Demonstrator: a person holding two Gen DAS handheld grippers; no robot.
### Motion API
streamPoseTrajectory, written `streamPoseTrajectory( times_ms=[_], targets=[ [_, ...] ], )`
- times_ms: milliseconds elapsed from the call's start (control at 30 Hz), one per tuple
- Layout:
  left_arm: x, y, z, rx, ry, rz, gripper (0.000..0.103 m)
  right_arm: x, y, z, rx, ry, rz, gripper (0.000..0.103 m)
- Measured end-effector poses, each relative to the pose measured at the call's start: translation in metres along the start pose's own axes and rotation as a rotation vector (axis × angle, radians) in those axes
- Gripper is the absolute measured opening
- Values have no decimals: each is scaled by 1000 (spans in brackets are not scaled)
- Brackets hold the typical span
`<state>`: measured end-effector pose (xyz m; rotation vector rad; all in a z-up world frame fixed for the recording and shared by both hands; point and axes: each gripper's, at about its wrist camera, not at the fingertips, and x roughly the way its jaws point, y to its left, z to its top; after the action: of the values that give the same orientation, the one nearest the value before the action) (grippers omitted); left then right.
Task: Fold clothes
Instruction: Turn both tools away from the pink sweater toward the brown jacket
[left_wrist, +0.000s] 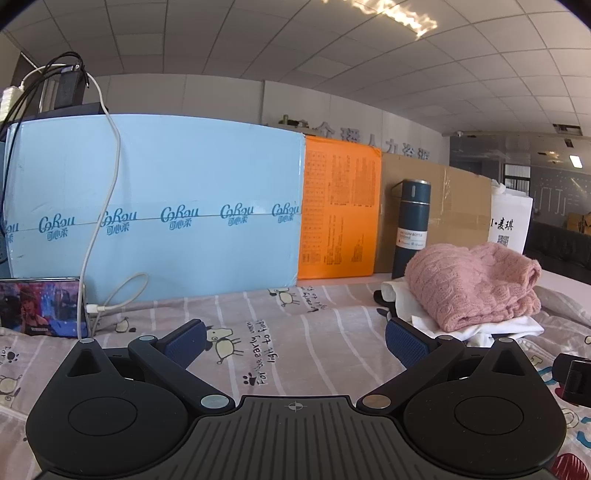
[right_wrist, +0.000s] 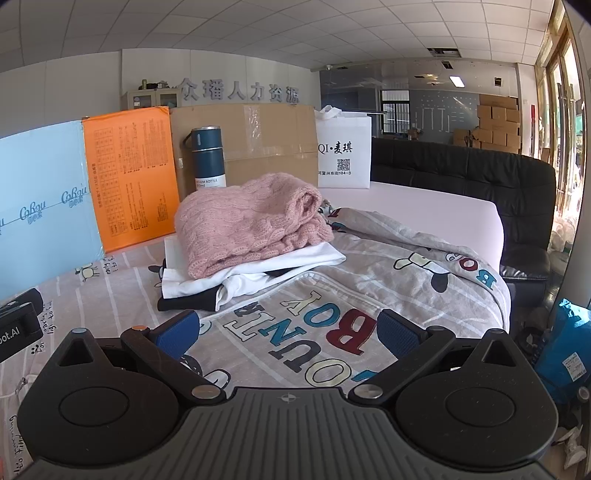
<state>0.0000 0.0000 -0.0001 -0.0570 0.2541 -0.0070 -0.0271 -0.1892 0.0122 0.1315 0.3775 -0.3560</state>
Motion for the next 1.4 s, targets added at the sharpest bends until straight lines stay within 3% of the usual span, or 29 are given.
streamPoseTrajectory(
  times_ms=[733, 1100, 1400],
  targets=[
    [0, 2, -1, 11, 2, 8, 103, 0, 0, 0, 5, 5, 2, 103],
    [4, -3, -10, 40, 33, -3, 103, -4, -1, 18, 19, -20, 15, 103],
    [5, -3, -11, 43, 34, -4, 103, 6, -7, 18, 93, -35, 40, 103]
  ],
)
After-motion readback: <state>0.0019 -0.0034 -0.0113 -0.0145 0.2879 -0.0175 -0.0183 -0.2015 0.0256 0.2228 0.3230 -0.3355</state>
